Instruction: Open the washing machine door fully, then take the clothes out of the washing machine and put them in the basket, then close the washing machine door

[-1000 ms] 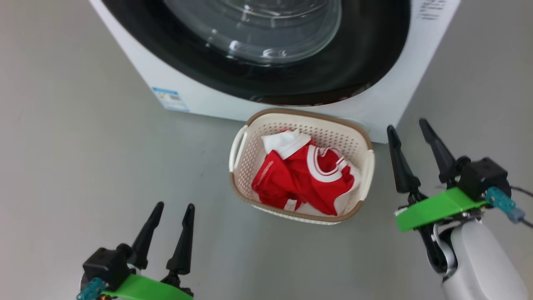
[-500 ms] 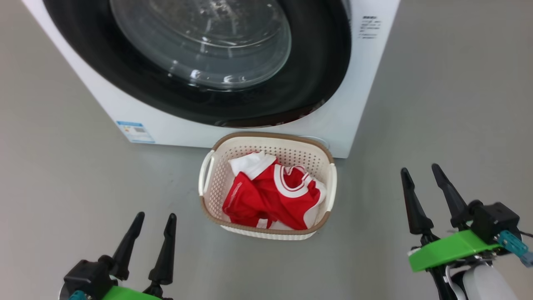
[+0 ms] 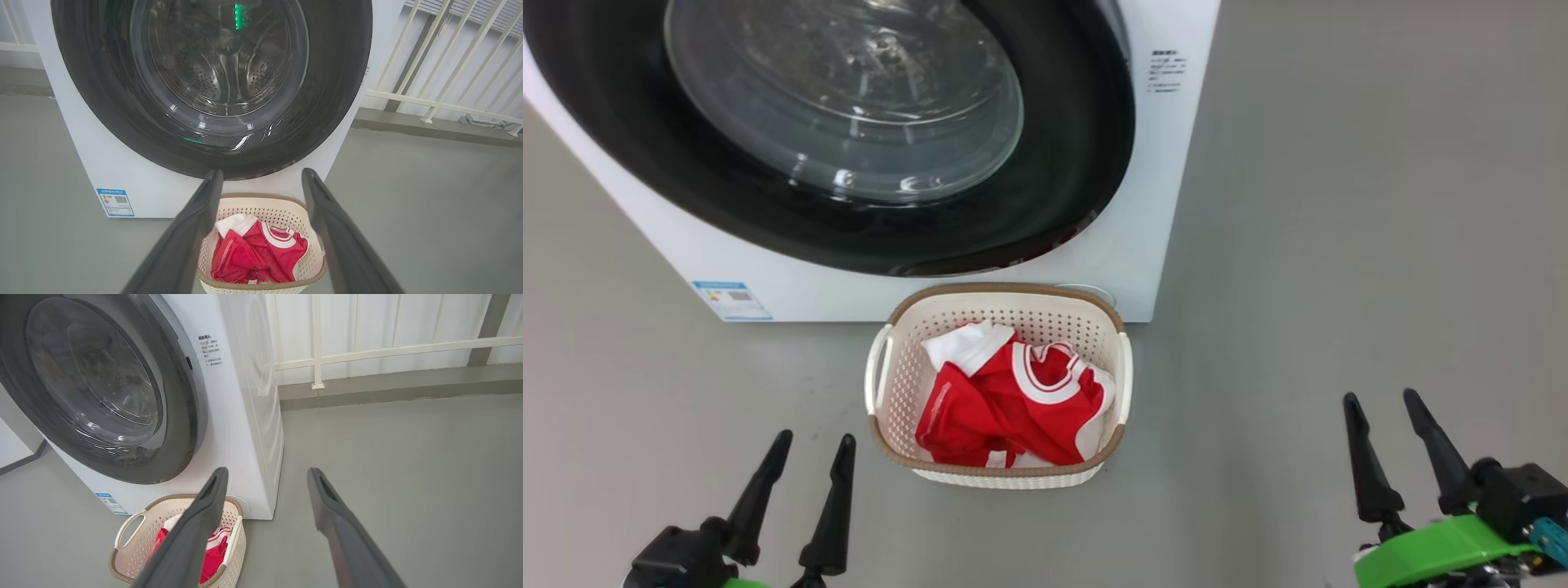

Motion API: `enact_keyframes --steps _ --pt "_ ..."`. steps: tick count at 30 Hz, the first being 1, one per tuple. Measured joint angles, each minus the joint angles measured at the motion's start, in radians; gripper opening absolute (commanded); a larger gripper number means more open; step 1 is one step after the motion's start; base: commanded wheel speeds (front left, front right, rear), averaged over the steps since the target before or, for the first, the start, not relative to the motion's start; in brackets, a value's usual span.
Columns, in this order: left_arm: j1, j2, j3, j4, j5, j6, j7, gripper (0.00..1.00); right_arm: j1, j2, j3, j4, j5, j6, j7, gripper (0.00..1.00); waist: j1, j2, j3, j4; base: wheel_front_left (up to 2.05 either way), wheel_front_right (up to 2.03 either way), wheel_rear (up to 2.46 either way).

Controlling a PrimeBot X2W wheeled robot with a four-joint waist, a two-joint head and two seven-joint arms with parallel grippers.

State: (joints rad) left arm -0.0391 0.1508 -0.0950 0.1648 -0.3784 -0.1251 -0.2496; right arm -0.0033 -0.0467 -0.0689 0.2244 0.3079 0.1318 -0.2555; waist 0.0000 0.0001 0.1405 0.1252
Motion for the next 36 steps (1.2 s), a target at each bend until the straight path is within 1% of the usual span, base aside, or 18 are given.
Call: enact_keyframes --steps 9,14,22,31,32,36 --pt "0.017 0.003 0.023 -0.002 0.009 0.0 0.0 1.0 0.066 0.007 -0.043 -0.016 0.0 0.0 0.0 1.0 0.0 0.0 -0.015 -0.037 0.0 0.0 0.0" --pt "0.023 0.003 0.032 -0.008 0.012 0.0 0.0 1.0 0.084 0.01 -0.049 -0.024 0.001 0.0 0.0 1.0 0.0 0.0 -0.019 -0.05 0.0 0.0 0.0" --pt "0.023 0.003 0.035 -0.012 0.016 0.0 0.0 1.0 0.084 0.01 -0.051 -0.027 0.004 0.0 0.0 1.0 0.0 0.0 -0.015 -0.053 0.0 0.0 0.0" --pt "0.023 0.004 0.035 -0.005 -0.022 0.0 0.0 1.0 0.084 0.01 -0.05 -0.028 0.009 0.0 0.0 1.0 0.0 0.0 -0.023 -0.051 0.0 0.0 0.0" --pt "0.024 -0.007 0.029 0.017 -0.022 0.002 0.002 0.0 0.084 0.016 -0.048 -0.006 0.009 0.0 0.0 0.0 0.0 0.0 -0.023 -0.051 0.0 0.0 0.0" --pt "0.025 -0.035 0.018 0.066 -0.022 0.002 0.003 0.0 0.084 0.031 -0.045 0.047 0.009 0.0 0.002 0.0 0.0 0.0 -0.023 -0.051 0.0 0.0 0.0"
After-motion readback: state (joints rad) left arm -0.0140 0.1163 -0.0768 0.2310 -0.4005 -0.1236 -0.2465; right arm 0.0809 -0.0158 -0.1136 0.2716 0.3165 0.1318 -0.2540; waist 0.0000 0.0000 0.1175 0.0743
